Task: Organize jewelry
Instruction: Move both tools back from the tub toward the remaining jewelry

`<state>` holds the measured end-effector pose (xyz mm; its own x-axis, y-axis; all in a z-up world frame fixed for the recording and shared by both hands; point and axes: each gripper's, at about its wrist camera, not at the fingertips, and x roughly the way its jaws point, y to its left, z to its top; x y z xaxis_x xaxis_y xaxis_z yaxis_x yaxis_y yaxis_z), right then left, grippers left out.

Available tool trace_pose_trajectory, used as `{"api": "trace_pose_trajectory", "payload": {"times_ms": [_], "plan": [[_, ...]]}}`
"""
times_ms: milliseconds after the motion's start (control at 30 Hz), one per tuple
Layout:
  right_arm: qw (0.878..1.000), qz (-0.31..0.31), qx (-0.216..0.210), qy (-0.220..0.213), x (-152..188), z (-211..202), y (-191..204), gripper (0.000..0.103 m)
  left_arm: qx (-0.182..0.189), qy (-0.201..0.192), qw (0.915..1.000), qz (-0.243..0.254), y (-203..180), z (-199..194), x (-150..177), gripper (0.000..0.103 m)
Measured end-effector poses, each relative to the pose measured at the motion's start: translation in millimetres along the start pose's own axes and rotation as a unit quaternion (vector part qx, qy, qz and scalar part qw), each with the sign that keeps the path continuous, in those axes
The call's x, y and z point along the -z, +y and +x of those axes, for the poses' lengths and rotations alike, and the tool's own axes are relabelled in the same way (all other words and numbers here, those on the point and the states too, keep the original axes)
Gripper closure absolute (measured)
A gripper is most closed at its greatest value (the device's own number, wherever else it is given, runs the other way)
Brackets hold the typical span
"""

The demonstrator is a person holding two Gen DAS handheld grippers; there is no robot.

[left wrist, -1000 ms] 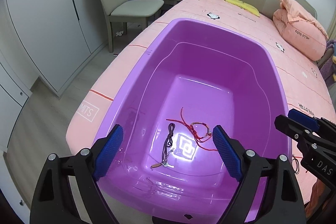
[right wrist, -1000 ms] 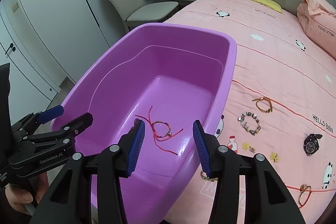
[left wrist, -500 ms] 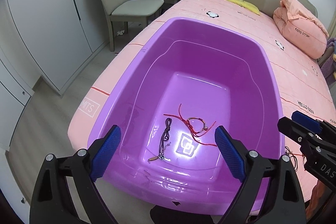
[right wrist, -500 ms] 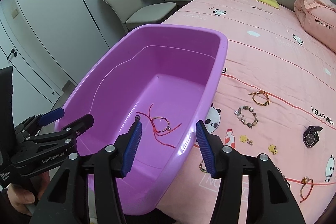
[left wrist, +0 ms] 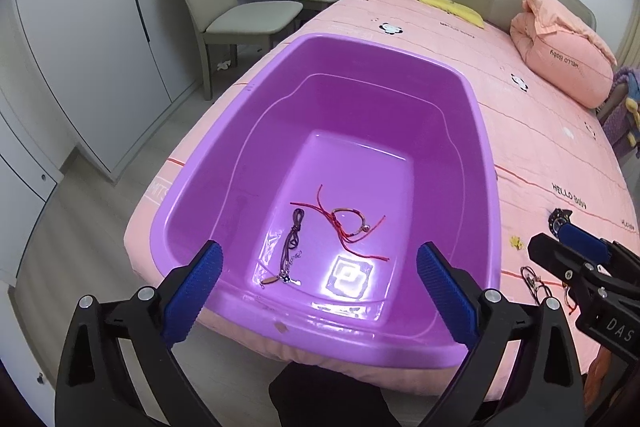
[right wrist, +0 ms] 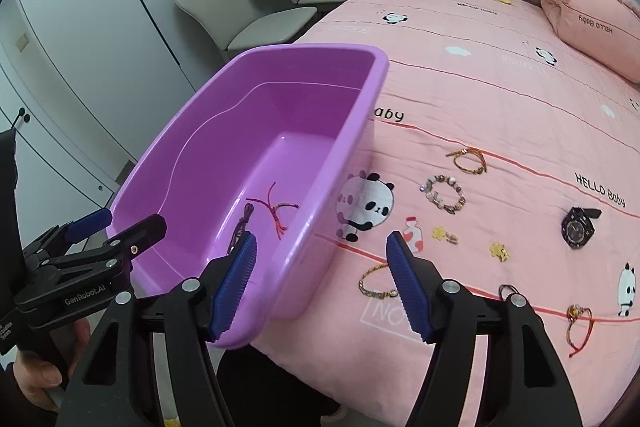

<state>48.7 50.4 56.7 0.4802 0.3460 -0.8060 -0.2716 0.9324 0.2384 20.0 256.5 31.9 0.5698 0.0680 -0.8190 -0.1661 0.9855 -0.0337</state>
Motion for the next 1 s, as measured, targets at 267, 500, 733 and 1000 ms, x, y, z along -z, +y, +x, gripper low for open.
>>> {"api": "trace_pose_trajectory", "payload": {"times_ms": [267, 500, 733, 1000], "plan": [[1.0, 0.02, 0.014, -0.015, 22, -30, -30, 0.036, 0.011, -0.002, 0.9996, 0.028, -32, -19, 17, 0.007], [0.998, 0.052, 0.027, -0.027, 49, -57, -68, 0.034, 0.038, -0.012, 0.9977, 0.055, -72, -39, 31, 0.007], [0.995, 0.074, 0.048, -0.046, 77, -80, -107, 0.034, 0.071, -0.019, 0.9939, 0.083, -118, -54, 48, 0.006], [0.989, 0.116, 0.074, -0.05, 118, -95, -162, 0.034, 0.096, -0.003, 0.9906, 0.098, -165, -46, 73, 0.006]]}}
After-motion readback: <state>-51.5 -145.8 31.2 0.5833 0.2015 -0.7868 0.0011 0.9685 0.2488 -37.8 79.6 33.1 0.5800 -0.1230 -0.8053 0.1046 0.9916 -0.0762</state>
